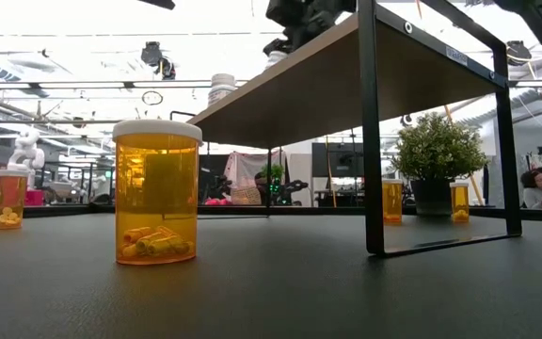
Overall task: Pick and place medicine bottles onto shelf by color
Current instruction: Put the top white pill bottle on the shelf aligned with the other white pill bottle
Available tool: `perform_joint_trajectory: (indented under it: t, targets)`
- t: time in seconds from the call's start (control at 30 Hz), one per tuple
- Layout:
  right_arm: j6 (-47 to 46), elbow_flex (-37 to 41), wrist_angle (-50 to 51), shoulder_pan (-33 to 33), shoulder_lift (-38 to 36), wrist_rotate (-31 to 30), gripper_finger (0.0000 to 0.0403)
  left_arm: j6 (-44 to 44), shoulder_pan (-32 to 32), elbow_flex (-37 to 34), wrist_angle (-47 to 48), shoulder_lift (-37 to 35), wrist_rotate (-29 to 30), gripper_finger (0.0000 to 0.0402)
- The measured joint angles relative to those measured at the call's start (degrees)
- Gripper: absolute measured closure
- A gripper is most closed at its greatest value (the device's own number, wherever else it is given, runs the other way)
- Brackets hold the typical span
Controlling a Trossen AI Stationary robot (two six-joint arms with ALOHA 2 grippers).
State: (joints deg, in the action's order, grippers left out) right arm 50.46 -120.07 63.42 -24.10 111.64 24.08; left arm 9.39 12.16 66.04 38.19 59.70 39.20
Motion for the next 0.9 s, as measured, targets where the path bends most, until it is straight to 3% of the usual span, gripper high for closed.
perform_joint_trajectory:
  t: [0.9]
  targets:
    - [2.54, 0.81, -4.49, -2.18, 3.71, 1.22, 0.0167, -1.38, 0.0, -0.07, 0.84, -0.15, -0.2, 0.0153]
